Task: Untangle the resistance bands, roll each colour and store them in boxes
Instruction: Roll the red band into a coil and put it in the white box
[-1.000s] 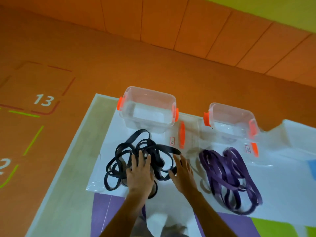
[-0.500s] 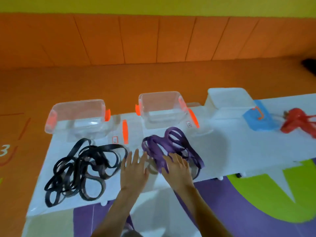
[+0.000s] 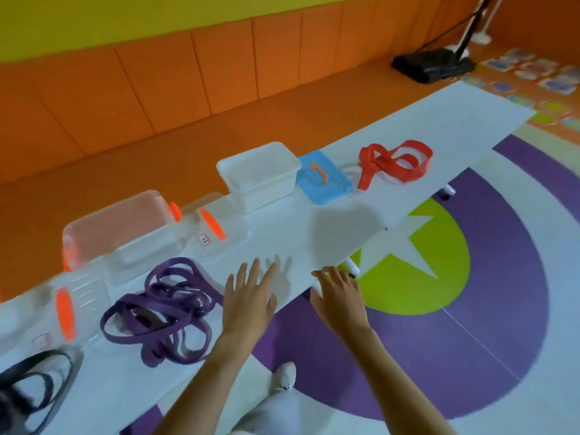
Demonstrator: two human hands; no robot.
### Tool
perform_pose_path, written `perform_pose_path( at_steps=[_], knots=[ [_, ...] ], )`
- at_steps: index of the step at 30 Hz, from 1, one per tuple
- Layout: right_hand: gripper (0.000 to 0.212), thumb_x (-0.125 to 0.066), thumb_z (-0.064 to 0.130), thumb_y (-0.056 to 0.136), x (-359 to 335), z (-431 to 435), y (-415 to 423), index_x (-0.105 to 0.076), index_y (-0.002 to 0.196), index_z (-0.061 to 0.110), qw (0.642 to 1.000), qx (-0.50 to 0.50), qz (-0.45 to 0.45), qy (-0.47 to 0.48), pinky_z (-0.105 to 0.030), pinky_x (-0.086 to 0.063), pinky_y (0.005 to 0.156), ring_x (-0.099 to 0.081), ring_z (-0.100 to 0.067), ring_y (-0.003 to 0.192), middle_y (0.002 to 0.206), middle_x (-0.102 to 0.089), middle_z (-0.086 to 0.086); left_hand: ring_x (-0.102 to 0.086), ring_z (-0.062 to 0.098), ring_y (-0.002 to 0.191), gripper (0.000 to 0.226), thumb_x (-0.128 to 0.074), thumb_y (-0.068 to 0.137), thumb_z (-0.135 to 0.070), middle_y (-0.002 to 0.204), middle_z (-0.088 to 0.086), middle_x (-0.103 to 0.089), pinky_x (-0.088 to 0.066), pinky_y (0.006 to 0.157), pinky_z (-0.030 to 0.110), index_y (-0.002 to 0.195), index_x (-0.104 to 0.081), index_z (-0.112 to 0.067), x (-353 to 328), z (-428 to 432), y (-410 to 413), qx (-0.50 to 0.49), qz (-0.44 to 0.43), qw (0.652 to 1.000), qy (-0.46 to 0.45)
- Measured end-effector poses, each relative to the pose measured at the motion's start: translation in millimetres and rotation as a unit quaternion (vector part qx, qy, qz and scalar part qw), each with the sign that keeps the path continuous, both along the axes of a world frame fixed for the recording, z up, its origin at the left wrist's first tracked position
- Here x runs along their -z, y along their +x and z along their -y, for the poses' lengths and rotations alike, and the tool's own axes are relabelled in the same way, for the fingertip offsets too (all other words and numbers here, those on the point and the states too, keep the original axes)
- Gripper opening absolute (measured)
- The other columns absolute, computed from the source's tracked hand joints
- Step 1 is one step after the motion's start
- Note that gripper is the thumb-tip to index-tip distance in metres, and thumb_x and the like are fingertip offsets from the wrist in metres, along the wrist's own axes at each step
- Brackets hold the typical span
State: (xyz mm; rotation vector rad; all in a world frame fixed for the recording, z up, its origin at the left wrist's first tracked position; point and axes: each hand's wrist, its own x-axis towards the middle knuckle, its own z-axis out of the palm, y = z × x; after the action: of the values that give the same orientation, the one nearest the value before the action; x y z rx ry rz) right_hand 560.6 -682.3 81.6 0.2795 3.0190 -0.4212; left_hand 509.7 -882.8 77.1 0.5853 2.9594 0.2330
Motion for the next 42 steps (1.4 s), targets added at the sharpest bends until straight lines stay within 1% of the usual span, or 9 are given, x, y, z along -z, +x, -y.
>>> perform_pose_path(
  at_steps=[6,12,20,24,27,30,33,37,42],
  knots=[
    [0.044,-0.058,0.038,0.1,-1.6,-113.7,-42.4,-0.058,0.142,0.028,0.999,0.047,0.01,0.003,-0.041,-0.042,0.106,-0.049,-0.024,0.138,0.148,-0.055,0.003,-0.017,0.029,0.162,0.075,-0.051,0.107,-0.04,0.176,0.002,-0.017,-0.021,0.128,0.05,0.168,-0.007,-0.04,6.4,-111.5,-51.4,0.055,-0.012,0.998,0.002],
    [0.042,-0.057,0.038,0.1,-4.9,-235.9,-96.1,-0.057,0.142,0.031,0.996,0.086,0.016,0.023,-0.039,-0.042,0.105,-0.049,-0.022,0.137,0.146,-0.054,0.006,-0.012,0.026,0.164,0.076,-0.044,0.109,-0.045,0.178,0.002,-0.01,-0.02,0.129,0.047,0.168,0.003,-0.04,19.4,-241.3,-125.7,0.078,-0.01,0.997,0.001],
    [0.045,-0.055,0.04,0.102,-3.4,-379.4,-155.2,-0.053,0.146,0.031,0.994,0.107,0.023,0.014,-0.037,-0.04,0.109,-0.045,-0.019,0.142,0.152,-0.049,0.007,-0.016,0.027,0.163,0.075,-0.047,0.107,-0.039,0.177,0.004,-0.014,-0.02,0.129,0.047,0.168,-0.003,-0.042,17.5,-385.3,-197.8,0.095,-0.005,0.995,0.018],
    [0.046,-0.054,0.04,0.103,8.0,-452.0,-194.7,-0.05,0.148,0.032,0.996,0.087,0.03,-0.001,-0.038,-0.04,0.111,-0.043,-0.019,0.144,0.155,-0.046,0.006,-0.016,0.028,0.163,0.077,-0.052,0.105,-0.037,0.177,0.004,-0.012,-0.021,0.129,0.047,0.168,-0.008,-0.042,25.9,-447.2,-231.9,0.067,0.01,0.997,0.025],
    [0.047,-0.054,0.042,0.104,13.0,-504.1,-225.7,-0.048,0.15,0.032,0.998,0.055,0.032,-0.005,-0.038,-0.039,0.112,-0.041,-0.019,0.145,0.156,-0.043,0.006,-0.01,0.027,0.164,0.077,-0.05,0.106,-0.039,0.178,0.004,-0.004,-0.017,0.13,0.047,0.168,-0.004,-0.042,31.2,-489.5,-257.2,0.031,0.012,0.999,0.005],
    [0.05,-0.054,0.042,0.103,14.6,-546.6,-249.7,-0.046,0.151,0.031,0.999,0.021,0.043,-0.013,-0.039,-0.04,0.112,-0.04,-0.02,0.146,0.157,-0.042,0.005,-0.005,0.029,0.165,0.077,-0.052,0.107,-0.038,0.178,0.007,-0.002,-0.018,0.13,0.05,0.169,-0.007,-0.038,27.1,-523.3,-277.9,-0.002,0.031,1.0,-0.001],
    [0.054,-0.055,0.044,0.102,16.6,-583.4,-273.4,-0.043,0.153,0.031,0.998,-0.019,0.059,-0.011,-0.039,-0.039,0.114,-0.038,-0.021,0.148,0.16,-0.039,0.003,-0.01,0.03,0.164,0.078,-0.056,0.105,-0.037,0.178,0.009,-0.005,-0.022,0.127,0.051,0.169,-0.012,-0.035,22.3,-552.5,-300.3,-0.036,0.032,0.999,-0.013],
    [0.069,-0.06,0.05,0.098,23.3,-622.8,-311.2,-0.034,0.159,0.032,0.993,-0.061,0.097,-0.008,-0.042,-0.038,0.116,-0.031,-0.024,0.152,0.165,-0.033,0.0,-0.018,0.036,0.16,0.082,-0.06,0.103,-0.038,0.178,0.008,-0.007,-0.03,0.124,0.055,0.168,-0.012,-0.038,27.6,-578.2,-330.8,-0.081,0.046,0.995,-0.041],
    [0.094,-0.07,0.057,0.088,45.2,-649.3,-377.5,-0.019,0.164,0.034,0.983,-0.118,0.138,0.02,-0.047,-0.036,0.119,-0.024,-0.027,0.155,0.17,-0.021,-0.004,-0.016,0.043,0.16,0.089,-0.064,0.101,-0.045,0.177,0.006,0.011,-0.032,0.119,0.069,0.168,-0.005,-0.042,56.4,-597.3,-380.2,-0.156,0.086,0.983,-0.044]
  ],
)
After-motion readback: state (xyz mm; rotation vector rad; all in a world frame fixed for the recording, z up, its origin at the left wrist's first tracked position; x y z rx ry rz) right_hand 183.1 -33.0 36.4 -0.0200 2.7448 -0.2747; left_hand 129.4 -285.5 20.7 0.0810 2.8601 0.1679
